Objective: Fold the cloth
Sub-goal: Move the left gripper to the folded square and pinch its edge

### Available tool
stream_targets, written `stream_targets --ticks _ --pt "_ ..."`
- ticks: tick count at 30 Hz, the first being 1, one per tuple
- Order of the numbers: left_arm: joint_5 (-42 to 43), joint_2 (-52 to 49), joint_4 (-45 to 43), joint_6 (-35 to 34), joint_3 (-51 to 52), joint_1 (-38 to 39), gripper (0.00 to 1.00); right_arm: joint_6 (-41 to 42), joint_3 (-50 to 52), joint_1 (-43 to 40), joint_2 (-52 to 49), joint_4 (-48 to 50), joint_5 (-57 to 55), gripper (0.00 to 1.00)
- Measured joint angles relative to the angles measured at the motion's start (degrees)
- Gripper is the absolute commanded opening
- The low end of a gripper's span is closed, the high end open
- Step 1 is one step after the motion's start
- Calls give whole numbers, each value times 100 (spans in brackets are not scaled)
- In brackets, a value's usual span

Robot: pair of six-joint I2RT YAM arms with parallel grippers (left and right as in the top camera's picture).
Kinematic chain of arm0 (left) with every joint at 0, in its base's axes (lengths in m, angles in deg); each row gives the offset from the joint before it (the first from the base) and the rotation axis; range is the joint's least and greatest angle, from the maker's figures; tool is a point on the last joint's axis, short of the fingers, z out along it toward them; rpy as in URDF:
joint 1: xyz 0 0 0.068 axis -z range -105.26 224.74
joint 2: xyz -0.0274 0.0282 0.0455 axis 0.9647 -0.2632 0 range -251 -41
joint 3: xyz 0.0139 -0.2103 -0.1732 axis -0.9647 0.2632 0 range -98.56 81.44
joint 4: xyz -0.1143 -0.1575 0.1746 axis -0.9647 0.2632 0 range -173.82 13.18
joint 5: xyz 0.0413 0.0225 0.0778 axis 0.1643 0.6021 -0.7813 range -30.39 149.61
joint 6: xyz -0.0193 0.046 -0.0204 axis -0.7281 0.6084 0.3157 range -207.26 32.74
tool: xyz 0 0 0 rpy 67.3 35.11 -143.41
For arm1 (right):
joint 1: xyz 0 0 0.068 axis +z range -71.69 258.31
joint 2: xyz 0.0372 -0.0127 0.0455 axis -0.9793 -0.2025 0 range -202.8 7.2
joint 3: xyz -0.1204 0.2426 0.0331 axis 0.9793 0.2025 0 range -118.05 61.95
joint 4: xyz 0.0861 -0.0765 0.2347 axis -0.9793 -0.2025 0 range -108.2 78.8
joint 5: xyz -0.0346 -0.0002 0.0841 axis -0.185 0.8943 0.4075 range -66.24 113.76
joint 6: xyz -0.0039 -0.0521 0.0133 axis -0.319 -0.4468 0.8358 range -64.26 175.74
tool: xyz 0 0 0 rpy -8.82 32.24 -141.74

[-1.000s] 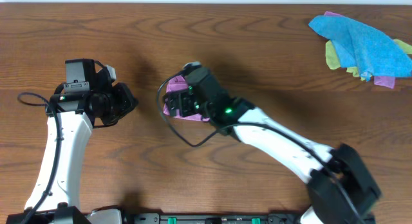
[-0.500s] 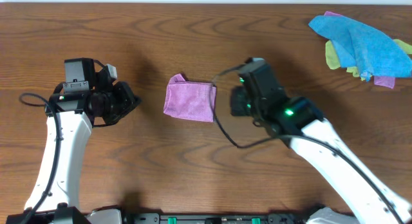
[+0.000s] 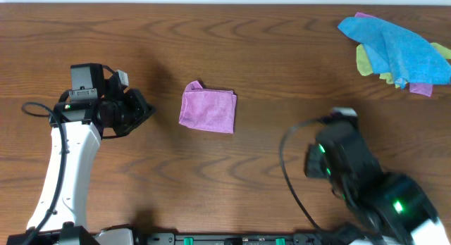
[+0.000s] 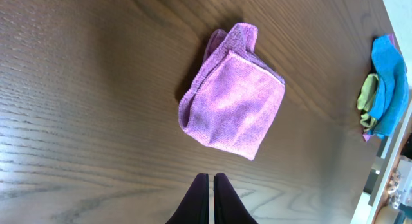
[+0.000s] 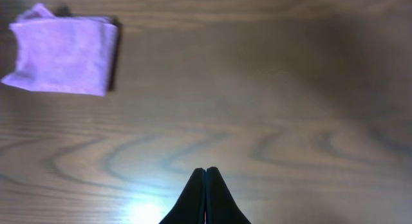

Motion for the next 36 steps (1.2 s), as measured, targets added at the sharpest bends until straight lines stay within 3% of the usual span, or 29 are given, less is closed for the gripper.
stream_targets --ticks 9,14,15,16,17,18,19,32,34,36 --pt "26 22 -306 -278 101 0 6 831 820 0 1825 -680 -328 4" --pt "282 31 -1023 -603 723 2 6 1357 896 0 2175 -813 -678 6" --pt "354 31 -1178 -658 855 7 6 1493 922 0 2179 -815 -776 11" --pt "407 31 -1346 -708 953 13 6 1622 979 0 2181 -804 -898 29" --pt "446 31 -1471 -732 1014 28 6 1714 1012 0 2179 -798 -949 49" --pt "470 31 -1604 -752 1088 74 6 1812 1113 0 2181 -717 -1093 94" --pt "487 31 -1676 -769 1132 149 6 1882 1172 0 2179 -680 -1215 99" --pt "-271 -267 -2142 -1355 1167 1145 6 2013 1193 0 2179 -573 -1810 99" --pt "-319 -568 -2184 -1541 1167 1145 12 2015 1193 0 2179 -570 -1805 99" --pt "-332 -857 -2240 -1738 1169 1145 28 2015 1193 0 2179 -573 -1805 99"
